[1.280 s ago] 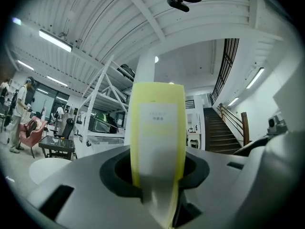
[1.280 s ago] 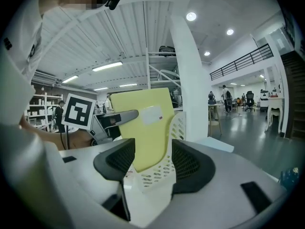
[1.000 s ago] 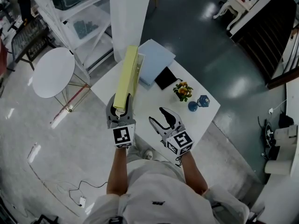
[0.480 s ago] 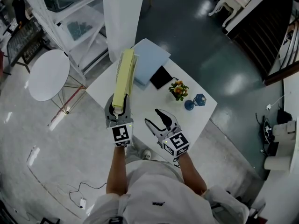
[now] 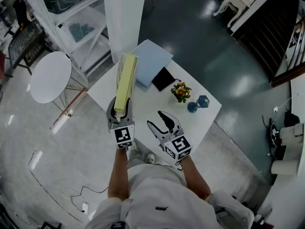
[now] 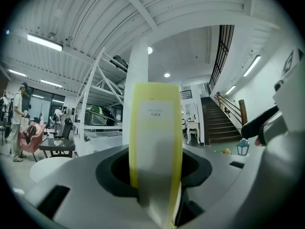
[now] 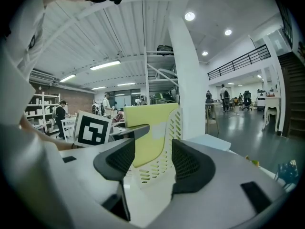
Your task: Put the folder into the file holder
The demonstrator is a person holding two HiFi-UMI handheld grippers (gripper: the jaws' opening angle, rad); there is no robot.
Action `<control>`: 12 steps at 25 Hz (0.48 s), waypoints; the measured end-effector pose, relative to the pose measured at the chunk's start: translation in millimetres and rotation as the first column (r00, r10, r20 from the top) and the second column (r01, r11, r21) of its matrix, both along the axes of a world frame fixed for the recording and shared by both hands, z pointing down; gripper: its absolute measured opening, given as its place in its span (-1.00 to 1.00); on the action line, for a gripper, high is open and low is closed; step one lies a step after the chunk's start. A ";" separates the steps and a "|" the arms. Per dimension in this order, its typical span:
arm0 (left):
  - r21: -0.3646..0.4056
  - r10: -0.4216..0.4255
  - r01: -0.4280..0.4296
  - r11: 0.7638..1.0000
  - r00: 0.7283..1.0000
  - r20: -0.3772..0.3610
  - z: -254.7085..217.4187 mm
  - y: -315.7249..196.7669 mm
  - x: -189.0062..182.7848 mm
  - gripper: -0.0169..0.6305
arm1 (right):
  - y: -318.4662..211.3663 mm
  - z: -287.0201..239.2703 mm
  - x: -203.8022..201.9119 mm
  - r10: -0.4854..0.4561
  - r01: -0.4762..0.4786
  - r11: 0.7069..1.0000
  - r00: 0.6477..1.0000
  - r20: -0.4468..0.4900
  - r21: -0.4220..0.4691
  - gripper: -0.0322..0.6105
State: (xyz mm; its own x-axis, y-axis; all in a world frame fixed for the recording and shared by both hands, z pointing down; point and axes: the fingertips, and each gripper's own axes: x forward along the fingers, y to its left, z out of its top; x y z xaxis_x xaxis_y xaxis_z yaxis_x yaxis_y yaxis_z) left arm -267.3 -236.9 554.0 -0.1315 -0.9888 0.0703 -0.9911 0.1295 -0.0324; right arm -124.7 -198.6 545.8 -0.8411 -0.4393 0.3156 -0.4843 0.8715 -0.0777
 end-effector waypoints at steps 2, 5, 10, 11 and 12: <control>-0.004 -0.004 0.004 1.000 1.000 0.004 2.1 1.9 1.2 -0.26 | 2.5 -0.1 1.7 -0.009 0.009 1.000 1.000 0.002 -0.003 -0.14; -0.014 -0.007 0.007 1.000 1.000 0.017 2.0 3.3 3.3 -0.21 | 4.8 0.2 3.0 -0.022 0.022 1.000 1.000 0.007 -0.010 -0.17; -0.068 -0.001 0.003 0.998 1.000 0.023 1.6 13.5 7.3 -0.20 | 5.4 -6.0 8.7 -0.020 0.019 1.000 1.000 0.023 0.012 -0.23; -0.078 0.003 -0.001 0.997 1.000 0.023 0.9 17.2 8.3 -0.17 | 5.4 -8.0 10.1 -0.019 0.018 1.000 0.999 0.028 0.021 -0.23; -0.087 0.008 -0.006 0.996 1.000 0.021 -0.1 21.3 9.7 -0.12 | 5.4 -10.0 11.4 -0.019 0.018 0.999 0.999 0.032 0.030 -0.23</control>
